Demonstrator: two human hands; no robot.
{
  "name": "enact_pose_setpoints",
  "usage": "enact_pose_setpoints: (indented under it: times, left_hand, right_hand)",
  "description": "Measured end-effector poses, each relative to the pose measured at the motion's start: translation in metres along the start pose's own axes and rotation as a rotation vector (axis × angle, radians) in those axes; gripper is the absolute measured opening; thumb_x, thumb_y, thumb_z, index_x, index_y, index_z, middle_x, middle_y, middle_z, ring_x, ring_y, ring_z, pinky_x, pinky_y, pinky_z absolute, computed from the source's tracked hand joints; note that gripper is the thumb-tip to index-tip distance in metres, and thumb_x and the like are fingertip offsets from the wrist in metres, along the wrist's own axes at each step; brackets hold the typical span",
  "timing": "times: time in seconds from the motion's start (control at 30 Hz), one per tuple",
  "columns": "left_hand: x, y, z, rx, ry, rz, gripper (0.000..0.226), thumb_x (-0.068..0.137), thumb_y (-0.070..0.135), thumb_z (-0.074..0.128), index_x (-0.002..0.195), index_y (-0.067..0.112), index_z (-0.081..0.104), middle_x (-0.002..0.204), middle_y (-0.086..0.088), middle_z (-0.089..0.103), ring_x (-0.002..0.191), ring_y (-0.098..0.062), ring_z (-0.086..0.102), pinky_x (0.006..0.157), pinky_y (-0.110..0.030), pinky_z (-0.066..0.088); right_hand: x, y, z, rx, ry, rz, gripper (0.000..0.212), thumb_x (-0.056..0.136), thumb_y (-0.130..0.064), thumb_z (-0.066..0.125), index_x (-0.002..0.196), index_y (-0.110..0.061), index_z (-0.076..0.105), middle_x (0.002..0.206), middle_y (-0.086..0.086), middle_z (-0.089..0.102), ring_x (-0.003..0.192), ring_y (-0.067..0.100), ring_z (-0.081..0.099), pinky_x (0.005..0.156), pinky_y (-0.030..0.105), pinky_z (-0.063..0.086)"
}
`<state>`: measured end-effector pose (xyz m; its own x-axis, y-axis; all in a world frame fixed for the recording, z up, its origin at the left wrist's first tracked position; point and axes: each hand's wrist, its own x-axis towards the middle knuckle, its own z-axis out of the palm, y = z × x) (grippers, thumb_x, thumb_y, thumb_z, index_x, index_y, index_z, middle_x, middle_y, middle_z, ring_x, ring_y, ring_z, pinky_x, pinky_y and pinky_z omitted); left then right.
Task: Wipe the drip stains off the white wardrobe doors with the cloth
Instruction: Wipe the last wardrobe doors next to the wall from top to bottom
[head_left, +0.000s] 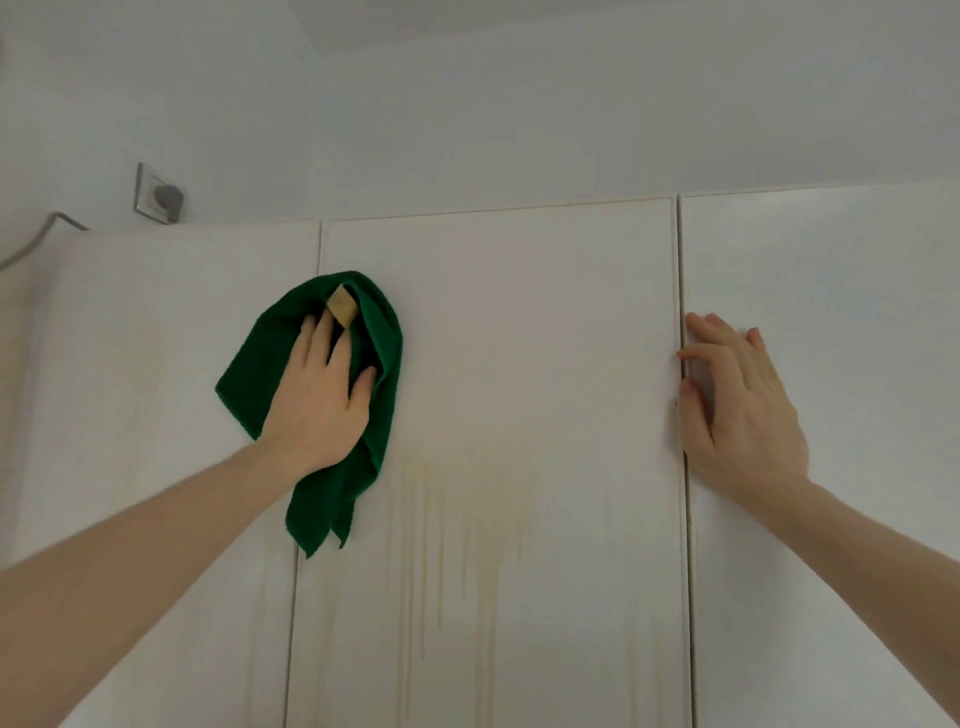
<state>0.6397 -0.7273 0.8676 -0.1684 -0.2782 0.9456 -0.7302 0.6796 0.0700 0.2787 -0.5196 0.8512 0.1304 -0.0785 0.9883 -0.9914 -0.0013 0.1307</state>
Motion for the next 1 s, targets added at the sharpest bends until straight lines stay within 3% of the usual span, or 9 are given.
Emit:
enact_pose_setpoints:
  times: [0.17, 0.3, 0.57, 0.67, 0.77, 0.9, 1.0]
  left_hand:
    - [-0.04, 0.012, 0.024, -0.01, -0.031, 0.152, 0.062, 0.102, 0.035, 0.034, 0.157, 0.009, 0.026, 0.165, -0.013, 0.021, 0.154, -0.036, 0.013, 0.123, -0.056, 0.018]
    - [-0.053, 0.043, 0.042, -0.021, -0.014, 0.229, 0.063, 0.103, 0.029, 0.036, 0.16, 0.013, 0.016, 0.167, -0.008, 0.016, 0.155, -0.03, 0.008, 0.125, -0.052, 0.012]
    - [-0.05, 0.15, 0.065, -0.111, 0.007, 0.425, 0.059, 0.1, 0.023, 0.045, 0.156, 0.016, 0.032, 0.166, -0.005, 0.02, 0.155, -0.027, 0.008, 0.127, -0.046, 0.008]
    - [-0.045, 0.192, 0.067, -0.098, 0.0, 0.46, 0.061, 0.099, 0.026, 0.042, 0.158, 0.018, 0.027, 0.168, -0.003, 0.015, 0.156, -0.027, 0.003, 0.126, -0.048, 0.01]
    - [-0.041, 0.22, 0.067, -0.142, -0.032, 0.505, 0.06, 0.099, 0.023, 0.043, 0.157, 0.016, 0.029, 0.168, -0.004, 0.014, 0.156, -0.027, 0.001, 0.125, -0.049, 0.012]
    - [-0.034, 0.21, 0.061, -0.172, -0.088, 0.556, 0.06, 0.098, 0.018, 0.049, 0.155, 0.015, 0.032, 0.167, -0.005, 0.016, 0.156, -0.027, 0.005, 0.124, -0.05, 0.016]
    - [-0.027, 0.187, 0.038, -0.175, -0.047, 0.542, 0.061, 0.1, 0.02, 0.045, 0.158, 0.019, 0.027, 0.167, -0.002, 0.015, 0.156, -0.026, 0.006, 0.126, -0.048, 0.012]
  right_hand:
    - [0.001, -0.003, 0.0, -0.001, -0.013, -0.002, 0.031, 0.095, -0.011, 0.045, 0.124, -0.003, 0.053, 0.153, 0.014, 0.049, 0.148, 0.031, 0.037, 0.129, 0.034, 0.007]
    - [0.001, -0.005, 0.003, -0.006, -0.004, -0.004, 0.031, 0.094, -0.009, 0.045, 0.122, -0.002, 0.055, 0.152, 0.015, 0.049, 0.148, 0.031, 0.036, 0.129, 0.032, 0.006]
    - [0.001, -0.002, 0.006, -0.015, 0.008, -0.03, 0.03, 0.095, -0.007, 0.044, 0.122, -0.003, 0.054, 0.152, 0.015, 0.049, 0.148, 0.032, 0.038, 0.129, 0.041, 0.012]
    - [0.0, 0.001, 0.007, -0.003, -0.009, -0.007, 0.031, 0.097, -0.016, 0.045, 0.124, -0.005, 0.055, 0.153, 0.012, 0.049, 0.149, 0.029, 0.038, 0.129, 0.04, 0.013]
    - [0.002, 0.004, 0.003, 0.006, -0.078, 0.012, 0.048, 0.096, -0.035, 0.047, 0.134, -0.006, 0.05, 0.155, 0.011, 0.046, 0.15, 0.027, 0.034, 0.13, 0.037, 0.008]
    - [0.004, -0.001, -0.008, -0.028, -0.184, 0.016, 0.05, 0.097, -0.04, 0.043, 0.137, -0.01, 0.046, 0.156, 0.012, 0.044, 0.15, 0.029, 0.033, 0.129, 0.036, 0.003]
    - [0.0, -0.014, -0.021, -0.006, -0.187, 0.046, 0.043, 0.099, -0.031, 0.038, 0.138, -0.014, 0.043, 0.158, 0.006, 0.041, 0.152, 0.025, 0.032, 0.13, 0.035, 0.003]
